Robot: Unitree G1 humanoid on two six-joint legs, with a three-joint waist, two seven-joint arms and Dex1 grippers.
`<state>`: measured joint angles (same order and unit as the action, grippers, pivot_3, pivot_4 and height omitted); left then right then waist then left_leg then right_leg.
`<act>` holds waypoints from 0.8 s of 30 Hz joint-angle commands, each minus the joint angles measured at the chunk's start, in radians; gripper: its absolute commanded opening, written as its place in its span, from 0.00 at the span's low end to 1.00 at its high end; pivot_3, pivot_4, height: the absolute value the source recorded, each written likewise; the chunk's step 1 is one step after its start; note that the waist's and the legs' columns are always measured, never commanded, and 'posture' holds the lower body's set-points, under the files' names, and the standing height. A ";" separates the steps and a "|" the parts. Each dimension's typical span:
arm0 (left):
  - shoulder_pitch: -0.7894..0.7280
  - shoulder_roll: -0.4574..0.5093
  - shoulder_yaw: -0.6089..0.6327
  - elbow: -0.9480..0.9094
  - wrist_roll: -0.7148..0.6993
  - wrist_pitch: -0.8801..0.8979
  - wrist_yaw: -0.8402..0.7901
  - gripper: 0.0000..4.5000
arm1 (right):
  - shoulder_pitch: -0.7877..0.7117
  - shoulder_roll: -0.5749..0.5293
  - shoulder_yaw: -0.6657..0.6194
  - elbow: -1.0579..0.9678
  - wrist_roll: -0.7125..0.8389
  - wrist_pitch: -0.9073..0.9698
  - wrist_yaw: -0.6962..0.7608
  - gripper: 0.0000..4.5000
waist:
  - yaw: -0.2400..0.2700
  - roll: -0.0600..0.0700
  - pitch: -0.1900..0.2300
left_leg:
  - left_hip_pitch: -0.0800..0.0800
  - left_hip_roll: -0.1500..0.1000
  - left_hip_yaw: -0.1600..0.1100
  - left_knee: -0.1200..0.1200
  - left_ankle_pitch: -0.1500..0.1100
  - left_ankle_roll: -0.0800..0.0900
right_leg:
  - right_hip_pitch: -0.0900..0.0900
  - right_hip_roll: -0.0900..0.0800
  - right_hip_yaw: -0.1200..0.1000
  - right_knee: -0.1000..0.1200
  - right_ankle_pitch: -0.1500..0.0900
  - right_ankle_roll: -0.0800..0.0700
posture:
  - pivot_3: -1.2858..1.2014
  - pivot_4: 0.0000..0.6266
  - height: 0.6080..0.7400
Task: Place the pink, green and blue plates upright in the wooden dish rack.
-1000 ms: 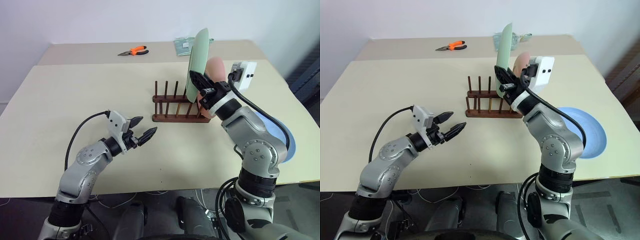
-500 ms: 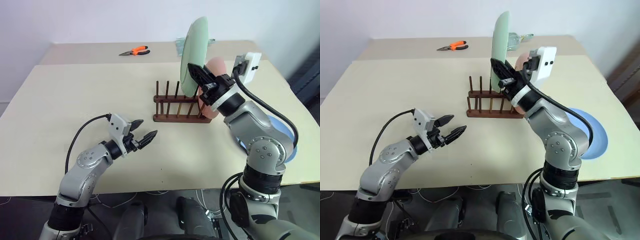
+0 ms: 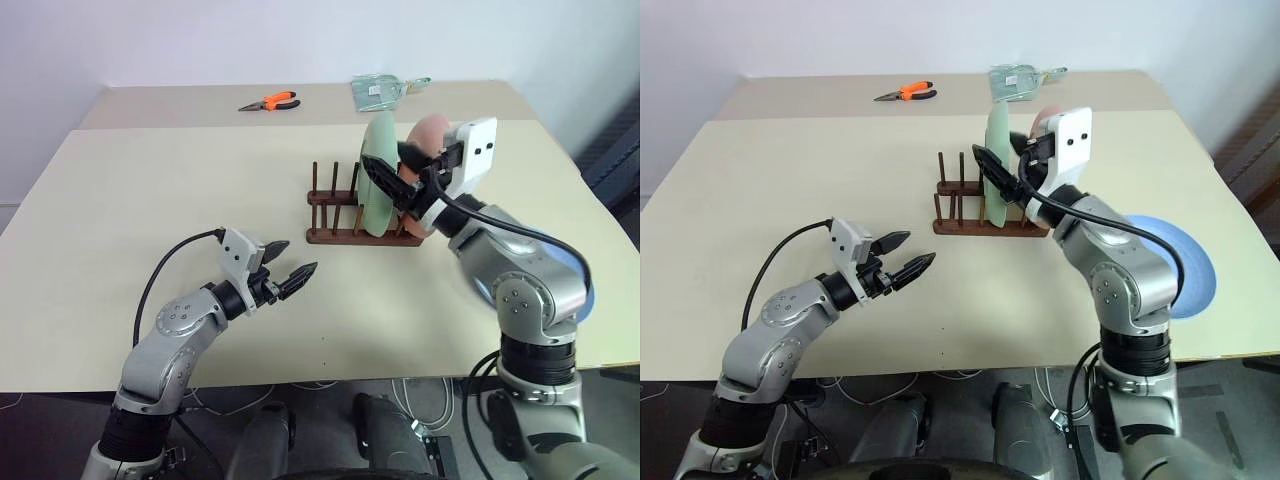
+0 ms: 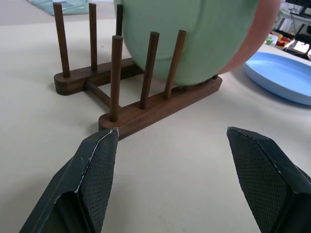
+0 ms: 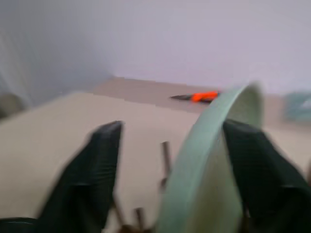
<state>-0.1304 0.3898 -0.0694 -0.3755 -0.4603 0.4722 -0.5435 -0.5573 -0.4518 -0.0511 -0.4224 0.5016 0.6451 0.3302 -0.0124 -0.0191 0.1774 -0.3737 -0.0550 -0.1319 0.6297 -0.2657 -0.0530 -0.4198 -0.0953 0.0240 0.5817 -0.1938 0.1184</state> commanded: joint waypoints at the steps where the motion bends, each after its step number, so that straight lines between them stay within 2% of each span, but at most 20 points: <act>1: -0.026 -0.002 -0.024 -0.016 0.012 -0.012 -0.025 0.82 | -0.038 -0.126 -0.091 -0.096 -0.022 -0.068 0.085 0.74 | 0.002 0.000 0.000 | -0.001 0.000 0.000 0.000 0.000 0.000 | 0.000 0.000 0.000 0.000 0.000 0.000 | 0.52 0.24 1.00; 4: -0.044 -0.002 -0.048 0.011 0.031 -0.023 -0.048 0.82 | 0.019 -0.223 -0.233 -0.109 0.061 -0.019 0.138 0.74 | 0.005 -0.001 0.000 | 0.000 0.000 0.000 0.001 0.000 0.000 | 0.002 0.000 0.000 -0.002 0.000 0.000 | 0.52 0.24 1.00; 7: -0.062 -0.009 -0.063 0.034 0.036 -0.029 -0.068 0.82 | 0.198 -0.342 -0.372 -0.099 0.058 0.050 0.198 0.95 | 0.017 -0.002 -0.001 | 0.000 0.000 -0.001 0.001 -0.001 0.002 | 0.004 0.000 -0.001 -0.004 -0.001 0.000 | 0.52 0.24 1.00; 8: -0.068 -0.011 -0.066 0.041 0.038 -0.030 -0.074 0.82 | 0.260 -0.366 -0.401 -0.105 0.053 0.060 0.214 0.99 | 0.021 -0.002 -0.001 | 0.000 0.000 -0.001 0.001 -0.001 0.002 | 0.005 0.000 -0.001 -0.004 -0.001 0.000 | 0.52 0.24 1.00; 10: -0.079 -0.013 -0.071 0.058 0.041 -0.034 -0.090 0.82 | 0.432 -0.393 -0.444 -0.141 0.040 0.081 0.252 0.99 | 0.026 -0.001 -0.001 | 0.000 0.000 0.000 0.002 -0.001 0.002 | 0.004 -0.001 0.000 -0.004 -0.001 0.000 | 0.52 0.24 1.00; 12: -0.095 -0.014 -0.083 0.077 0.047 -0.041 -0.108 0.82 | 0.595 -0.366 -0.417 -0.166 -0.014 0.090 0.218 0.99 | 0.026 0.000 -0.001 | 0.000 0.000 0.001 0.002 -0.002 0.003 | 0.005 -0.001 0.000 -0.004 -0.001 0.000 | 0.52 0.24 1.00; 14: -0.107 -0.016 -0.094 0.092 0.057 -0.049 -0.118 0.82 | 0.683 -0.346 -0.356 -0.169 -0.078 0.071 0.180 0.99 | 0.022 0.001 -0.002 | 0.001 0.000 0.002 0.002 -0.002 0.003 | 0.005 -0.001 0.000 -0.004 -0.001 0.000 | 0.52 0.24 1.00; 20: -0.121 -0.021 -0.097 0.097 0.066 -0.051 -0.129 0.82 | 0.704 -0.254 -0.216 -0.067 -0.233 0.101 0.018 0.99 | 0.018 0.002 -0.002 | 0.002 0.001 0.003 0.002 -0.002 0.003 | 0.005 -0.001 0.000 -0.003 -0.003 0.003 | 0.52 0.24 1.00; 24: -0.112 -0.012 -0.087 0.085 0.065 -0.048 -0.133 0.82 | 0.668 -0.231 -0.204 -0.011 -0.269 0.104 -0.015 0.59 | 0.025 0.002 -0.002 | 0.001 0.000 0.003 0.002 -0.002 0.003 | 0.004 -0.002 0.001 -0.004 -0.003 0.003 | 0.52 0.24 1.00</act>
<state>-0.2416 0.3730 -0.1725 -0.2586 -0.3997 0.4437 -0.6707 0.1311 -0.6848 -0.2374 -0.4260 0.2522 0.7554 0.3328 0.0125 -0.0170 0.1756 -0.3732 -0.0551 -0.1285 0.6321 -0.2673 -0.0504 -0.4158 -0.0971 0.0245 0.5779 -0.1967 0.1214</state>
